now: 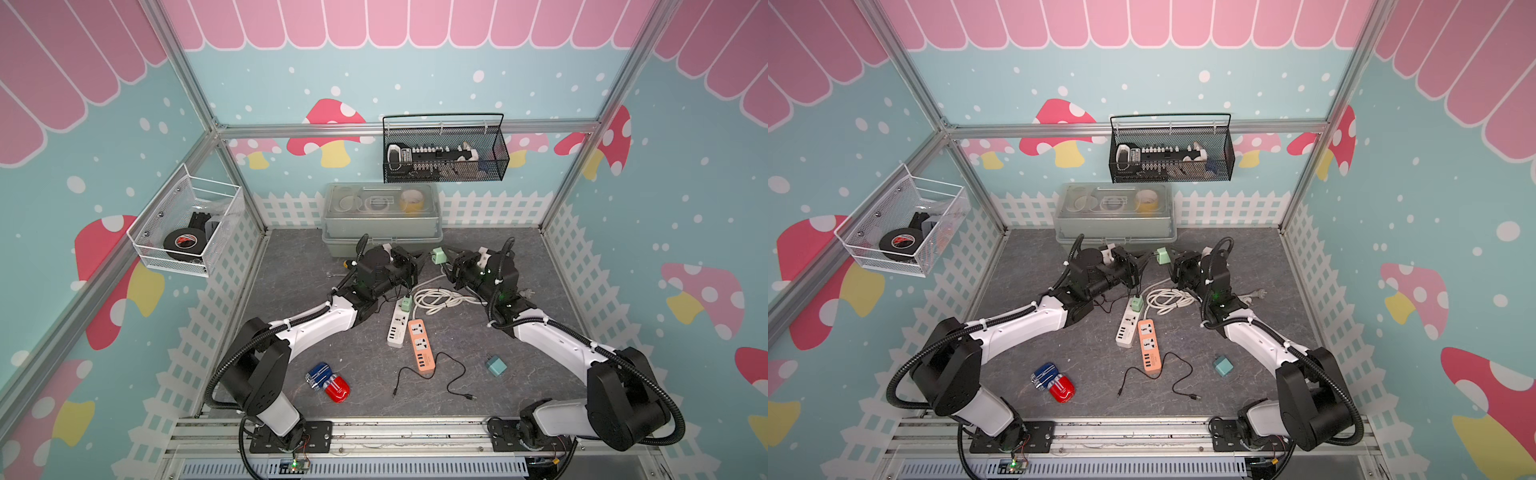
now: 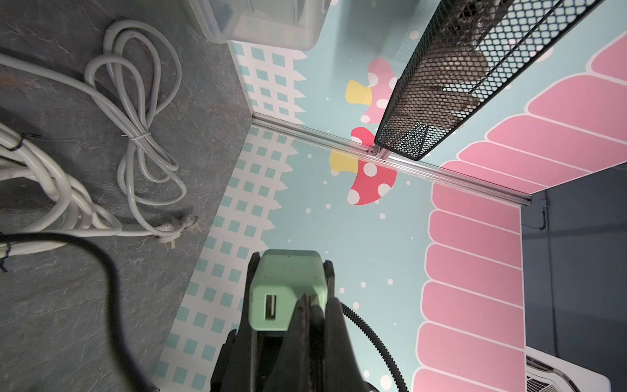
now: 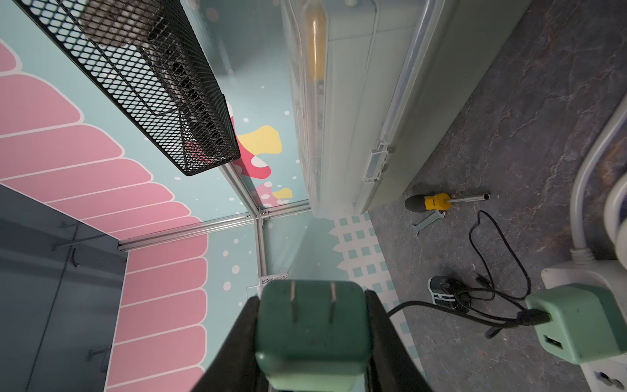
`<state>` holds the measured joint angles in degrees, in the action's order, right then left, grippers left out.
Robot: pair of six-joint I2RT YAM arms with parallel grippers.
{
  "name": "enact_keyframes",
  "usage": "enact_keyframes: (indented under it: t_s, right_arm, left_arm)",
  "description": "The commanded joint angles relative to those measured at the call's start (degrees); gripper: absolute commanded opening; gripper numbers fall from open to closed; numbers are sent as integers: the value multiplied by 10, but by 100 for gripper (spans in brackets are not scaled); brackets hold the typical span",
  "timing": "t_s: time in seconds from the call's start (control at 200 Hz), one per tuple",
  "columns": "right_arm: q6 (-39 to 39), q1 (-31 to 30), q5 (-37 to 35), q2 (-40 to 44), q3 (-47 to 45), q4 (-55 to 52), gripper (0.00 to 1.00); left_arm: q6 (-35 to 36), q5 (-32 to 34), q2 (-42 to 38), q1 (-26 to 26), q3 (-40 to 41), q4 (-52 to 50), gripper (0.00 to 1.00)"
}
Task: Charge the electric shaver
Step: Insert the charging cable into the plug.
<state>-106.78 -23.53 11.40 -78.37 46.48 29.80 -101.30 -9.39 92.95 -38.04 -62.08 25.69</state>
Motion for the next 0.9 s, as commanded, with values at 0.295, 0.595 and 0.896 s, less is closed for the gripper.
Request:
enact_keyframes:
  t_s: [0.295,0.595,0.896]
  right_arm:
    - [-18,-24,-1,-3,27,18,0]
    - [-18,-32,0,4,19,17,0]
    - [-9,-44,-15,-4,29,16,0]
  left_arm:
    - [9,5,17,-6,-9,-4,0]
    - [7,5,21,-4,-17,-13,0]
    - [18,8,15,-4,-30,-60,0]
